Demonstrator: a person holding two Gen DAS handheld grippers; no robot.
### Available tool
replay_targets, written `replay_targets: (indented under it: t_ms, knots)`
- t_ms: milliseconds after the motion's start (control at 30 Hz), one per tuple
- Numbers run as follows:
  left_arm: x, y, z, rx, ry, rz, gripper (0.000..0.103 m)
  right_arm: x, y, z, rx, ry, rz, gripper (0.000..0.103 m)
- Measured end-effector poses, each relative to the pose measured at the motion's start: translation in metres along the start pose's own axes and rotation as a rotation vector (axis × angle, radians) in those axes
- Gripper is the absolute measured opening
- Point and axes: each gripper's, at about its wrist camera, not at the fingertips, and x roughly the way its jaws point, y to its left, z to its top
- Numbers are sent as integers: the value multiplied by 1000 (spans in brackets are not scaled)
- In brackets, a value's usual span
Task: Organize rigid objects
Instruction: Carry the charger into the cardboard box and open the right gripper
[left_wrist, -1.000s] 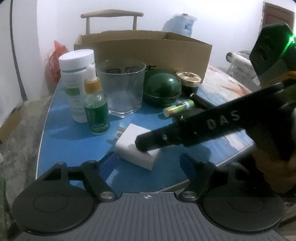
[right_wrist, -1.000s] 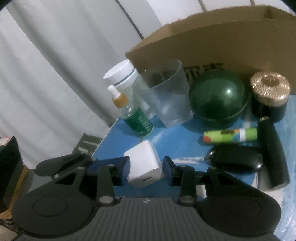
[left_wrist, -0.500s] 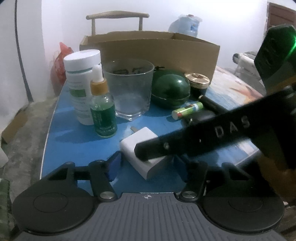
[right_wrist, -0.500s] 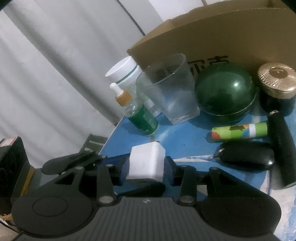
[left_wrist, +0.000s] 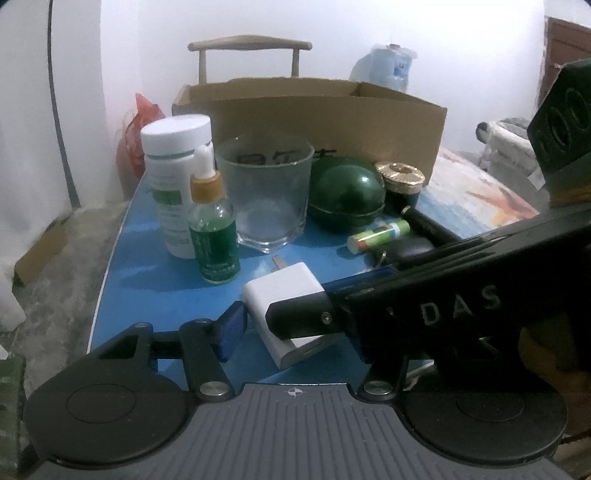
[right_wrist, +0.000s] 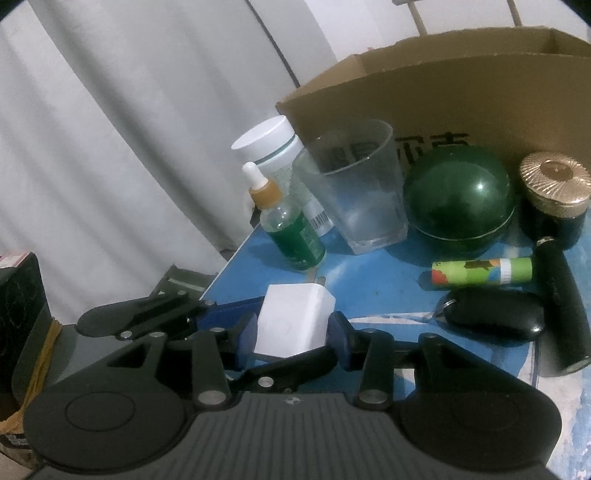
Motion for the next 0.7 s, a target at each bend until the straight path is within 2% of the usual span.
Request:
replay_targets:
  t_ms: [167, 367, 433, 567, 700]
  knots:
    - [-20, -6, 11, 21, -67, 33, 57, -17, 12, 9, -33, -54, 4, 46]
    - [-56, -11, 56, 92, -213, 82, 57, -56, 38, 43, -135, -203, 17, 46]
    - [-62, -10, 82, 111, -254, 78, 57, -69, 45, 62, -183, -261, 3, 47]
    - [-61, -16, 131, 229, -341, 117, 56, -86, 43, 114, -225, -328, -1, 46]
    - [-28, -7, 177, 258, -301, 114, 56, -71, 21, 172, -180, -279, -4, 46]
